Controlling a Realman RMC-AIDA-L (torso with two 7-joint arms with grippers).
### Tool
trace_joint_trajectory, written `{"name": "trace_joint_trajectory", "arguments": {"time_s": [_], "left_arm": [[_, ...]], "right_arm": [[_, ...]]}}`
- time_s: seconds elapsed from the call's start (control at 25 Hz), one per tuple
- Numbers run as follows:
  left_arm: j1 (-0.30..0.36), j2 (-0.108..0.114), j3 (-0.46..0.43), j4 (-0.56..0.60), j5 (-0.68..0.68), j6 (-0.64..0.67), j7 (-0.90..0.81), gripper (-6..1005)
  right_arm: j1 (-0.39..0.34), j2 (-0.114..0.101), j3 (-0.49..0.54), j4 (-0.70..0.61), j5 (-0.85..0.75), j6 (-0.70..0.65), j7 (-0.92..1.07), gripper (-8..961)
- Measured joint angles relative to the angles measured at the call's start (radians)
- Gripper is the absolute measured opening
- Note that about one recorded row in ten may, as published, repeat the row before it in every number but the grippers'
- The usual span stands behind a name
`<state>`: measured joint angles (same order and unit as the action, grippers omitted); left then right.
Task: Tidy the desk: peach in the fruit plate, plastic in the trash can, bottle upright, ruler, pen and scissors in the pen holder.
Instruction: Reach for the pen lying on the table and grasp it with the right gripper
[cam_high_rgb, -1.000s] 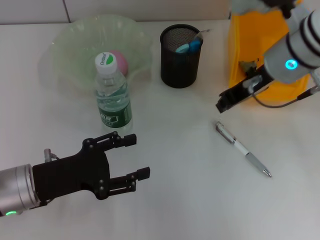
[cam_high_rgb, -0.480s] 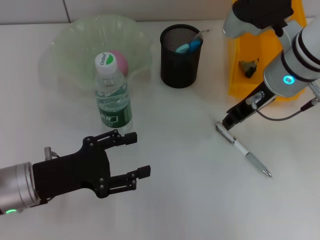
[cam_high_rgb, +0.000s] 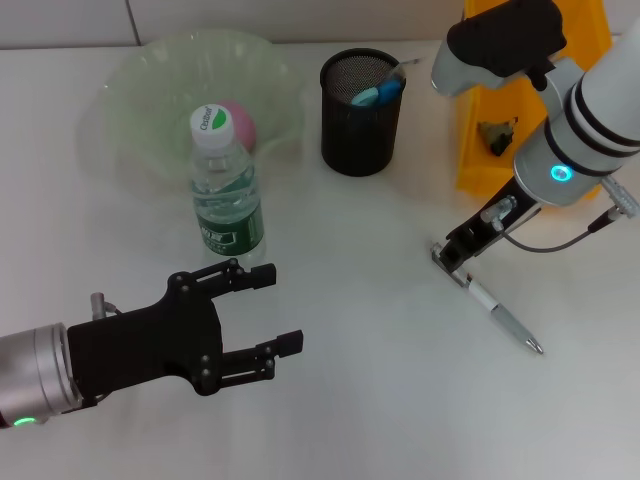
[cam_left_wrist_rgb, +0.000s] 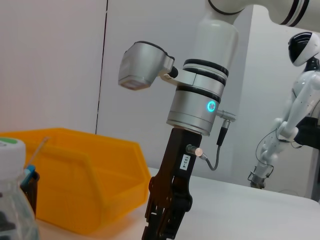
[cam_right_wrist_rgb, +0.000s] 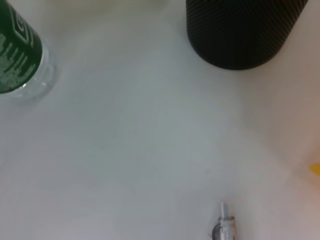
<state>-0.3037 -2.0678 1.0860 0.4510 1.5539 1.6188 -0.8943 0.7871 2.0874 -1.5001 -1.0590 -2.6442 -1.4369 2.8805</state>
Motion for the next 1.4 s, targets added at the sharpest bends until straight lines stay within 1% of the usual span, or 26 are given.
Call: {"name": "trace_joint_trajectory", "arguments": {"time_s": [0.16,0.56,1.4], "left_arm": [[0.0,0.0,0.001,0.0,0.0,0.0,-0.001,779],[0.0,0.0,0.002,0.0,0.0,0.002,-0.001,779],[0.008,0.002,0.003,0.0,0.0,0.004,-0.002,779]], "right_arm": [[0.018,0.0,-0.027,0.04,0.003,0.018,0.002,347],[0.026,0.002,-0.032,0.072,0.005,0.032,0.005,345],[0.029,0.003,-0.046,0.088,0.017,0.035,0.016,341]]}}
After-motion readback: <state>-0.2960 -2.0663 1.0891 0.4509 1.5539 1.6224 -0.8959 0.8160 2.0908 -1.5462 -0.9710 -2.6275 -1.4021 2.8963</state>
